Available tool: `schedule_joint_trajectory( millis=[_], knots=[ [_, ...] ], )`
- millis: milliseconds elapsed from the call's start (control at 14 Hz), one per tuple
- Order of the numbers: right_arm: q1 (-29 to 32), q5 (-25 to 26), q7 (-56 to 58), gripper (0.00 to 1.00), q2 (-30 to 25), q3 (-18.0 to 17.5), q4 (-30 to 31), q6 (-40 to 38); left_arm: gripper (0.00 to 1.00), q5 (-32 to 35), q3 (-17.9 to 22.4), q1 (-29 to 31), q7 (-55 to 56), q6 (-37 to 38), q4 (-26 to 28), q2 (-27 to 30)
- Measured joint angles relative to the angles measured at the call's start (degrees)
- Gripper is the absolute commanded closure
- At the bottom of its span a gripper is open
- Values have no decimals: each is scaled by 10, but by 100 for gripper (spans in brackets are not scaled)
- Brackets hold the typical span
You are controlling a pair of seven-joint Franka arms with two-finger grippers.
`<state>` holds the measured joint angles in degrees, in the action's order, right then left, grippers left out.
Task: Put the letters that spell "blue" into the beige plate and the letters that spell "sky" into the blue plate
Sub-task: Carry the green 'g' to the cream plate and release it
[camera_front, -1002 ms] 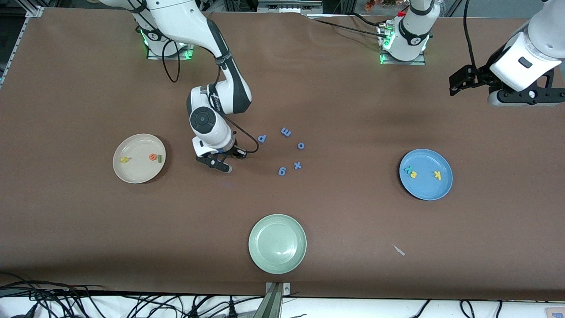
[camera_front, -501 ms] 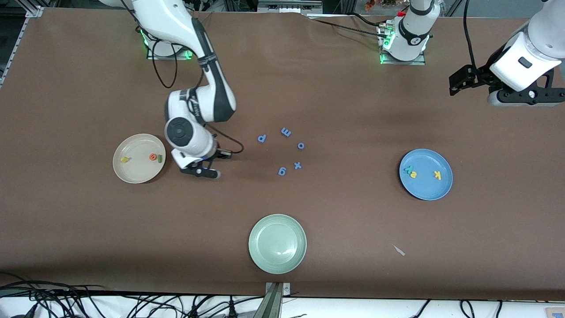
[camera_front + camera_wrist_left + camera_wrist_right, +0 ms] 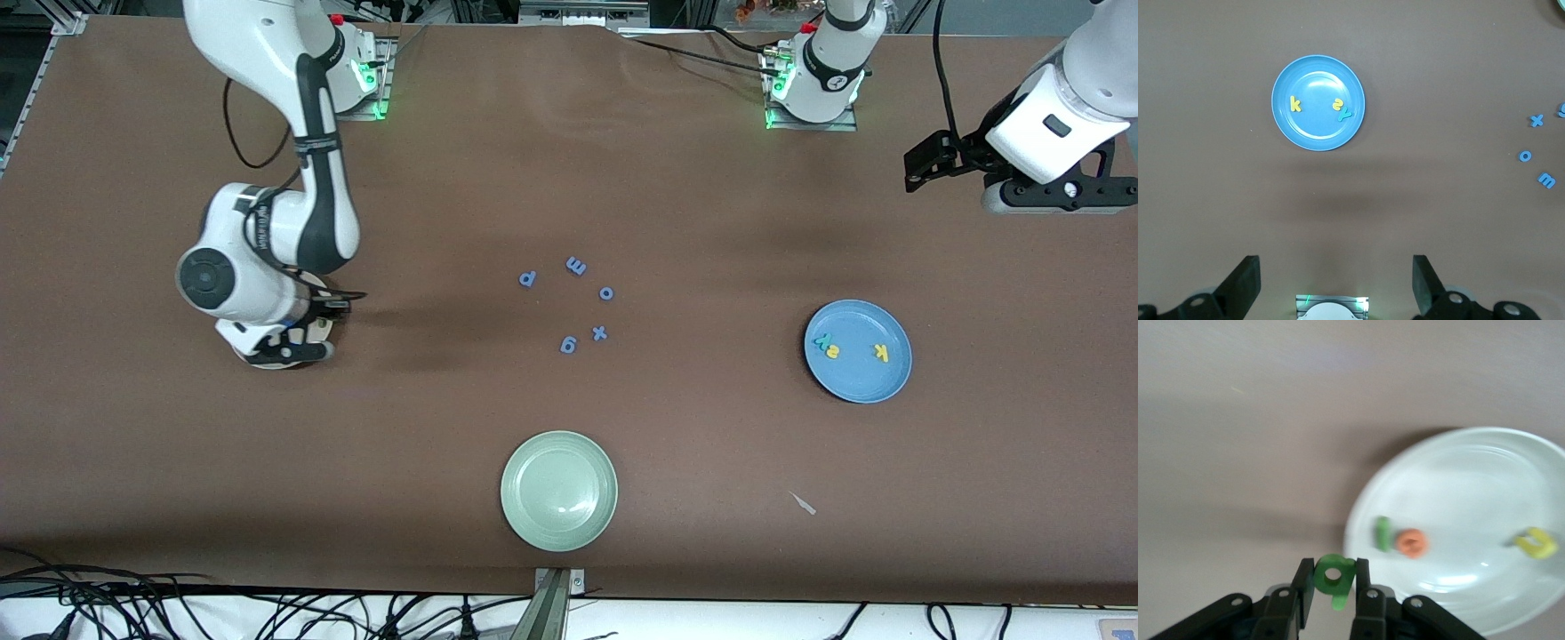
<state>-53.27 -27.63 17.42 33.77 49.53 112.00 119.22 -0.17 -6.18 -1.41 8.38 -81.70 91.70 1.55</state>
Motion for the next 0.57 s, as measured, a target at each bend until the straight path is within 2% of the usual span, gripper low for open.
schedule_joint_trajectory(
  millis=[72,143,215,286,358,572],
  knots=[
    [0,0,18,95,0,8,9,1,0,-1,0,0,0,0,0,0],
    [0,0,29,89,0,13,17,3,0,-2,0,0,0,0,0,0],
    [0,0,36,77,0,15,23,8,0,-2,0,0,0,1,0,0],
    [0,0,37,16,2,16,28,10,0,-2,0,0,0,1,0,0],
    [0,0,38,0,4,17,30,12,0,-2,0,0,0,1,0,0],
    [0,0,37,0,6,22,21,11,0,-2,0,0,0,2,0,0]
  ],
)
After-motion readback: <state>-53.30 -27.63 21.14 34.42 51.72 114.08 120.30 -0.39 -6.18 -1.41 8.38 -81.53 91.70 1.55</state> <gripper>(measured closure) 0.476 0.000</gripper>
